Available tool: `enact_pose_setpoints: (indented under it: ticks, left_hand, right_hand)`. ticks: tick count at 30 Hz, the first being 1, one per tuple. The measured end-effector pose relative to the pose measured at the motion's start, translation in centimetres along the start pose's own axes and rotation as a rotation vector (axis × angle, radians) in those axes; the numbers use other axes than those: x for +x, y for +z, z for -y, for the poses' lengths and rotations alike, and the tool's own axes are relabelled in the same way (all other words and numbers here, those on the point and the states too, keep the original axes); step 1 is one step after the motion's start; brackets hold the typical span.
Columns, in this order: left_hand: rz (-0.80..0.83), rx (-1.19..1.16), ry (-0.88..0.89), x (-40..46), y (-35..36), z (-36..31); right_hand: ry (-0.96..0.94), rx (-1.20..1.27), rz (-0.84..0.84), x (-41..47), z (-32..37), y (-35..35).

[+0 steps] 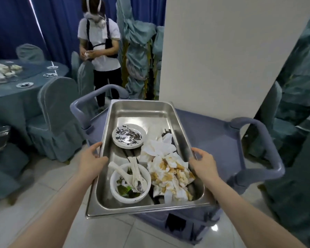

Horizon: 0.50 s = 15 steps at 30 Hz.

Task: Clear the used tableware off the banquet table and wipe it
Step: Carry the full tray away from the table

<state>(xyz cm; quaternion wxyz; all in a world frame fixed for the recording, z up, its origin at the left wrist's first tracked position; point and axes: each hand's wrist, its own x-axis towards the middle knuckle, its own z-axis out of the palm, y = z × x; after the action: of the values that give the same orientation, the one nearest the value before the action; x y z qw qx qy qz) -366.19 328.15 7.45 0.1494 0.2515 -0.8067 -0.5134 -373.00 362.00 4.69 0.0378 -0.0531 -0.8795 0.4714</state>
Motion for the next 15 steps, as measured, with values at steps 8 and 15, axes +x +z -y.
enact_pose_setpoints:
  ticks: [8,15]
  left_hand:
    - [-0.046,0.034,-0.141,7.6,4.3,2.3]
    - [-0.171,-0.045,-0.281,8.8,7.6,2.5]
  right_hand:
    - [0.001,-0.002,0.096,10.7,-0.3,4.7]
    - [-0.067,-0.055,0.259,18.6,-0.3,7.0]
